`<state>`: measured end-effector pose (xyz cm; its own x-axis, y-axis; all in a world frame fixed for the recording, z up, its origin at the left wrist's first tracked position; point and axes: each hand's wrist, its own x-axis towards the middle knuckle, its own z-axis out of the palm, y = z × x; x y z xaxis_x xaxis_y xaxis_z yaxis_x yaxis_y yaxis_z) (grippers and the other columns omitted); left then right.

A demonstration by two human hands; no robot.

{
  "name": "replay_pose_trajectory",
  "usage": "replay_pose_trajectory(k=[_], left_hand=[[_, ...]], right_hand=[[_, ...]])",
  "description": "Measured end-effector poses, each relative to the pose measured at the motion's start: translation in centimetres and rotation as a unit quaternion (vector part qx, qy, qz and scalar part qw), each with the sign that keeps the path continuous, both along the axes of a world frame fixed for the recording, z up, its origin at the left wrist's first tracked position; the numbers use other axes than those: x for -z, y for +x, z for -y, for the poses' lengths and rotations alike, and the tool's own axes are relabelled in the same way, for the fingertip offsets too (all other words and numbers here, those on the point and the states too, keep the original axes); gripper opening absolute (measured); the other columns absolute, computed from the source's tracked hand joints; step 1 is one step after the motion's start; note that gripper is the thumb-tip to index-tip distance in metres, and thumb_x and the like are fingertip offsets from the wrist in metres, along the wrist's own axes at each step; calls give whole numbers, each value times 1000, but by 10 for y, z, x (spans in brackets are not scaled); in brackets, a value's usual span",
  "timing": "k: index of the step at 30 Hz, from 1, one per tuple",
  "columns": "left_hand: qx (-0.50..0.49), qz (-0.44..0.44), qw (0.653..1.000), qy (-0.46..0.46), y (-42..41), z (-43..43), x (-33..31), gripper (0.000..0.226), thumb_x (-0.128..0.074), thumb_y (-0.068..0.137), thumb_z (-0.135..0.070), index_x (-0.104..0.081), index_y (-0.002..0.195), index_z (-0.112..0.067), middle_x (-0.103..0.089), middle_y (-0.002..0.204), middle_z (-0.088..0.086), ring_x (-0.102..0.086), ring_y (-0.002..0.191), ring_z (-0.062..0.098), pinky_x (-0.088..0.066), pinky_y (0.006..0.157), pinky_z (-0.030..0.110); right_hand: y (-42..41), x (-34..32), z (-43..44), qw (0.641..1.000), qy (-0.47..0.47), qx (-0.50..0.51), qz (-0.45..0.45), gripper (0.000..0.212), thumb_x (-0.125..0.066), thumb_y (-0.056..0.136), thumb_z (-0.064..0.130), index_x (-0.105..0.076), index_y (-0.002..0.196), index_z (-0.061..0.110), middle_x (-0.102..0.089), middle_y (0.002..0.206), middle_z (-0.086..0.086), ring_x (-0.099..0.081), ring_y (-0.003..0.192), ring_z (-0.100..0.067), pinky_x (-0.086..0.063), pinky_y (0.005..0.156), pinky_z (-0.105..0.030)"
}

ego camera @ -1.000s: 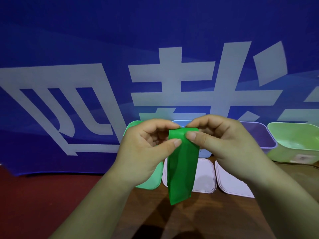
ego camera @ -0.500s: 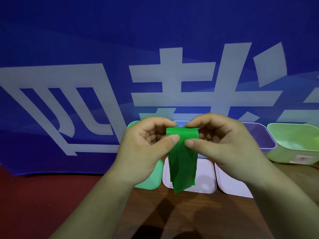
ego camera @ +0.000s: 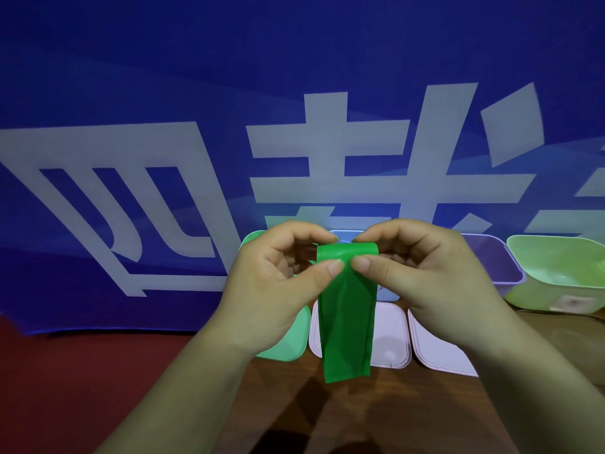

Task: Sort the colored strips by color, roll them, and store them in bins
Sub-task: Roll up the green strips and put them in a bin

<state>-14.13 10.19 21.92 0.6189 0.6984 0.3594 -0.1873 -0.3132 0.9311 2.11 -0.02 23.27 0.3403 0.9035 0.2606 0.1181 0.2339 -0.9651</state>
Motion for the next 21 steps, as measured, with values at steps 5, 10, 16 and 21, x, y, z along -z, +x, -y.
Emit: replay_pose_trajectory(k=[5,10,16,21], left_hand=[[6,13,1000,13,0,0,-1,26,-76,76,-13,-72,101,-20,-72,102,11,-68,97,33,-56,85,56],[18,20,1000,7,1,1,-2,27,-77,74,-13,-72,100,-20,-72,99,11,-68,93,34,-58,85,52],[12,19,1000,-21,2,3,-2,28,-73,76,-1,-73,101,-15,-74,97,10,-70,92,29,-59,83,38],[2,26,998,-49,2,5,-4,31,-73,75,-1,-75,102,-17,-76,96,10,-72,91,27,-60,79,32]], right_hand=[[0,0,0,1000,6,4,4,17,-74,73,13,-71,89,9,-73,75,3,-68,68,-7,-51,64,-14],[1,1,0,1000,-5,18,13,24,-72,71,27,-73,89,11,-72,76,-8,-68,70,-17,-56,67,-25],[2,1,0,1000,-12,14,10,20,-71,75,29,-73,88,14,-73,79,-7,-68,71,-17,-54,67,-24],[3,3,0,1000,1,9,15,24,-76,72,26,-72,93,16,-70,80,0,-65,71,-14,-53,66,-21]])
